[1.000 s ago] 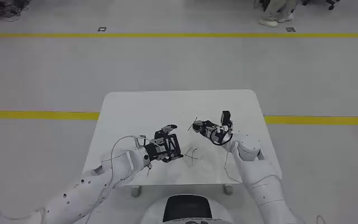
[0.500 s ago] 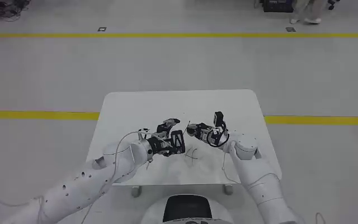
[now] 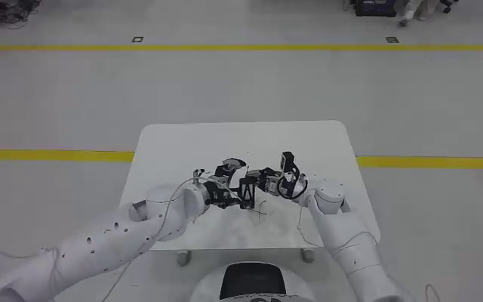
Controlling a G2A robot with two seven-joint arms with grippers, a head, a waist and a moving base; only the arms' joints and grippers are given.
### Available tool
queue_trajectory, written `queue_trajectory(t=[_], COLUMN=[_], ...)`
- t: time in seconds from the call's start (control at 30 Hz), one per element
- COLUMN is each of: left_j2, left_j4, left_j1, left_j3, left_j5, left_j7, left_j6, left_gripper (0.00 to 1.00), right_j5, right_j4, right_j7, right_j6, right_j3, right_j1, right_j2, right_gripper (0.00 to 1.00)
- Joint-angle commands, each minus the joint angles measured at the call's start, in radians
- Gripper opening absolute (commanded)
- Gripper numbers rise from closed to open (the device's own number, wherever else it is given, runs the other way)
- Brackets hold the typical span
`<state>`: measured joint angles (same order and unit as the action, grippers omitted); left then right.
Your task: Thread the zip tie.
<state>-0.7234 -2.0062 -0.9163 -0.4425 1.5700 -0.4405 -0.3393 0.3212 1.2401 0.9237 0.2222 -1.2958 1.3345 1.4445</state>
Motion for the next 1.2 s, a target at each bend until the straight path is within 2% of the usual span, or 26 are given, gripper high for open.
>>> queue_trajectory(t=[0.0,0.23,0.4,0.47,0.7,0.8,1.0,1.17], left_j2=[0.002,0.002,0.0,0.0,0.001,0.002,0.013,0.013], left_j4=[0.004,0.005,0.034,0.04,0.044,0.044,0.032,0.032], left_j1=[0.037,0.036,0.021,0.028,0.032,0.054,0.135,0.135], left_j3=[0.043,0.043,0.036,0.034,0.036,0.042,0.108,0.108], left_j5=[0.0,0.0,0.0,0.0,0.0,0.0,0.0,0.0], left_j7=[0.011,0.015,0.118,0.149,0.149,0.118,0.12,0.12], left_j6=[0.012,0.014,0.019,0.021,0.029,0.001,0.002,0.002], left_gripper=[1.0,1.0,1.0,1.0,1.0,1.0,1.0,1.0], right_j5=[0.013,0.016,0.058,0.077,0.083,0.116,0.157,0.157], right_j4=[-0.004,-0.002,0.009,0.008,0.008,0.014,0.011,0.011], right_j7=[0.004,-0.003,0.004,0.016,0.012,0.003,0.016,0.016], right_j6=[0.005,0.001,0.013,0.026,0.025,0.037,0.087,0.087], right_j3=[0.002,0.003,0.016,0.016,0.015,0.019,0.015,0.015], right_j1=[-0.005,-0.002,0.005,0.003,0.004,0.012,0.007,0.007], right_j2=[-0.002,-0.001,-0.005,-0.007,-0.009,-0.01,-0.019,-0.019], right_gripper=[0.0,0.0,0.0,0.0,0.0,0.0,0.0,0.0])
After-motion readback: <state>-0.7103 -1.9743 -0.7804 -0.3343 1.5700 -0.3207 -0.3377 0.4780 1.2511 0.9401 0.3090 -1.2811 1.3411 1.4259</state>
